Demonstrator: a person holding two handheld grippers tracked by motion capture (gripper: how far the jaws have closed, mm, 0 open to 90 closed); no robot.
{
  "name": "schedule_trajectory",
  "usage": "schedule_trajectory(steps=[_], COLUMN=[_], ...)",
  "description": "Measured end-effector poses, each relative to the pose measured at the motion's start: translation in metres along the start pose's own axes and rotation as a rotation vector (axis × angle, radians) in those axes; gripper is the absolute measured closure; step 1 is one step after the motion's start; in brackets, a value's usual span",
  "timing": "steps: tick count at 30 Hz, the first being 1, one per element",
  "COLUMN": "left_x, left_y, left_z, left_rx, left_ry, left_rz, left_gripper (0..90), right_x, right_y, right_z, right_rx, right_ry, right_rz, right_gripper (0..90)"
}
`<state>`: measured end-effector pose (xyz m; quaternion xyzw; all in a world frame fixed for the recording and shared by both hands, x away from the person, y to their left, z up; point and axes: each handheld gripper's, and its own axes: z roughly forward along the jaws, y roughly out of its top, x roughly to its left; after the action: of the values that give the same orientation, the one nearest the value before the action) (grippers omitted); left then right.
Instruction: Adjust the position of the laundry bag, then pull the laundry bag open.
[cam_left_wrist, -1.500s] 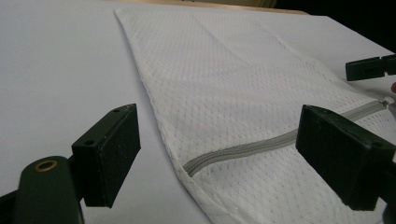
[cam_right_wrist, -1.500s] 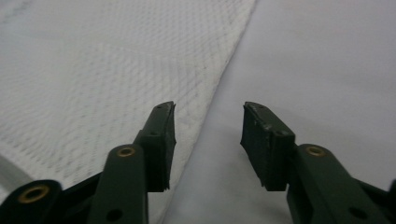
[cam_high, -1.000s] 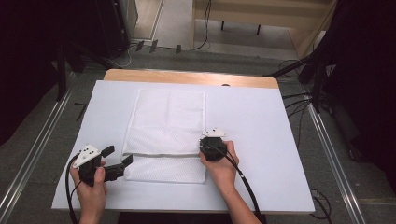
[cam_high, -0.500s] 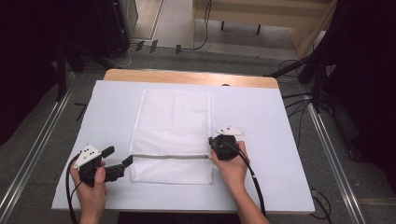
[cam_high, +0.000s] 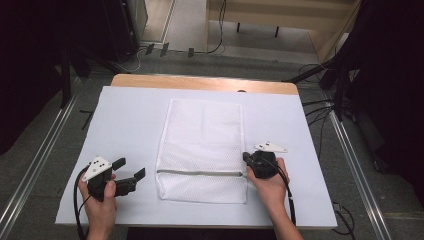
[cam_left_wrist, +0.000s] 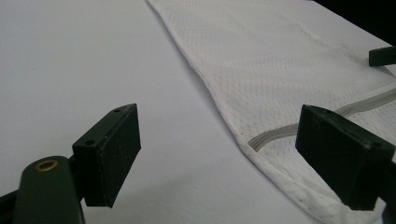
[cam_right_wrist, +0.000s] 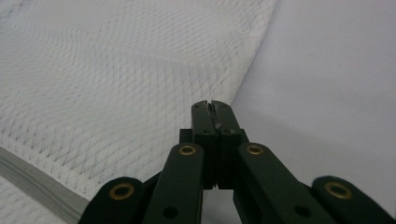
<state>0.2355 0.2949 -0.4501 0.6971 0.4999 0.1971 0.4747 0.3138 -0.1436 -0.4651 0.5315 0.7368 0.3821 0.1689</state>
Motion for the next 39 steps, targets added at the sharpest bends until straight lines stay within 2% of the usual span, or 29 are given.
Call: schedule_trajectory(steps=[2,4,7,8,9,10,12,13,14,15,16,17,20,23,26,30,39], left_x=[-0.001,-0.001,-0.002,-0.002,-0.002,-0.003,-0.003,-0.004,-0.004,-0.004,-0.004,-0.005,-0.009,-0.011,-0.017,-0.02,-0.029], left_y=[0.0,-0.001,-0.002,-0.002,-0.002,-0.003,-0.003,-0.003,-0.003,-0.003,-0.003,-0.003,-0.003,-0.003,-0.003,-0.002,0.0], left_z=[0.0,0.0,0.0,0.0,0.0,0.0,-0.001,-0.001,-0.001,-0.001,0.0,0.0,0.004,0.005,0.009,0.011,0.017], left_rx=[0.005,0.005,0.014,0.014,0.014,0.013,0.014,0.013,0.014,0.017,0.019,0.02,0.032,0.031,0.044,0.046,0.047], left_ry=[0.003,0.0,0.004,0.004,0.003,0.004,0.008,0.006,0.007,0.006,0.007,0.007,0.0,-0.006,-0.012,-0.022,-0.049], left_rz=[0.005,0.006,0.011,0.011,0.011,0.012,0.012,0.009,0.011,0.012,0.014,0.017,0.028,0.033,0.054,0.062,0.075], left_gripper=[14.4,14.4,14.4,14.4,14.4,14.4,14.3,14.4,14.4,14.4,14.4,14.4,14.4,14.4,14.4,14.4,14.4], right_x=[-0.002,-0.007,-0.012,-0.014,-0.014,-0.016,-0.017,-0.018,-0.022,-0.022,-0.026,-0.026,-0.032,-0.032,-0.03,-0.029,-0.024], right_y=[0.0,0.0,0.0,0.0,0.0,-0.002,-0.004,-0.005,-0.01,-0.01,-0.018,-0.018,-0.038,-0.046,-0.056,-0.06,-0.063], right_z=[-0.001,0.0,0.001,0.001,0.001,-0.002,-0.005,-0.009,-0.019,-0.019,-0.031,-0.031,-0.055,-0.063,-0.074,-0.076,-0.065], right_rx=[-0.002,-0.01,-0.011,-0.018,-0.018,-0.04,-0.047,-0.055,-0.076,-0.076,-0.103,-0.103,-0.131,-0.123,-0.124,-0.122,-0.089], right_ry=[-0.005,-0.045,-0.02,-0.009,-0.009,0.022,0.024,0.025,0.035,0.035,0.05,0.05,0.084,0.083,0.101,0.111,0.135], right_rz=[-0.008,-0.03,0.005,0.011,0.011,0.029,0.027,0.019,0.019,0.019,0.022,0.022,0.036,0.042,0.03,0.024,0.008], right_gripper=[90.0,90.0,88.6,83.1,83.1,72.2,69.0,65.5,57.2,57.2,54.7,54.7,51.4,49.1,45.9,46.0,48.0])
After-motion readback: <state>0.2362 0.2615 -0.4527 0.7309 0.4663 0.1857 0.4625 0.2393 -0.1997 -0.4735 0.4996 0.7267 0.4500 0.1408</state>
